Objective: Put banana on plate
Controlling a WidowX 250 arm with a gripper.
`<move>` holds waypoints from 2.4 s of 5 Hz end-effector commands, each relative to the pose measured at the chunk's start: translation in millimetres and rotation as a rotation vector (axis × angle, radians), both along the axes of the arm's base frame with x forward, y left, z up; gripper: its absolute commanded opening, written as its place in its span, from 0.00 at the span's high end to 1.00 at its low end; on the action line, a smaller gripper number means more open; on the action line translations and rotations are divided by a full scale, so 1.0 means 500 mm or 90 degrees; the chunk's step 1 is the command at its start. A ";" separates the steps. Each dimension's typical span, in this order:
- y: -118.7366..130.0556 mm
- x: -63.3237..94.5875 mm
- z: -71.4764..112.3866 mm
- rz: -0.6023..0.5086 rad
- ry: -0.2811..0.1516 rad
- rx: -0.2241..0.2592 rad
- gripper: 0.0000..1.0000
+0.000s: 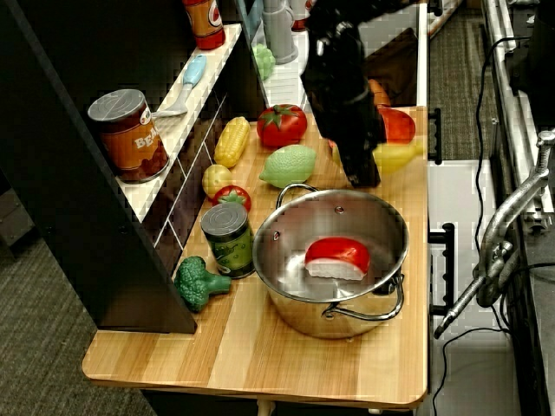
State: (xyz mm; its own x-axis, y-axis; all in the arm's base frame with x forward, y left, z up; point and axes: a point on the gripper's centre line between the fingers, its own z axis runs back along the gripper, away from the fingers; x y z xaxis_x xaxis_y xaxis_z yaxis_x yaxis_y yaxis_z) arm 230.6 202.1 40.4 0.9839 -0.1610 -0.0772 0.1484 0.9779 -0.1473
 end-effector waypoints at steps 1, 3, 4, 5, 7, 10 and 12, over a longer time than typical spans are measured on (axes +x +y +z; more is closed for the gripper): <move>-0.022 -0.012 0.109 -0.027 0.013 -0.039 1.00; -0.101 -0.110 0.077 -0.078 0.051 -0.047 1.00; -0.135 -0.147 0.055 -0.095 0.053 -0.035 1.00; -0.157 -0.143 0.042 -0.081 0.073 -0.022 1.00; -0.192 -0.078 0.061 -0.061 0.102 -0.034 1.00; -0.162 0.012 0.075 -0.020 0.095 -0.037 1.00; -0.137 -0.024 0.063 -0.032 0.085 -0.014 0.99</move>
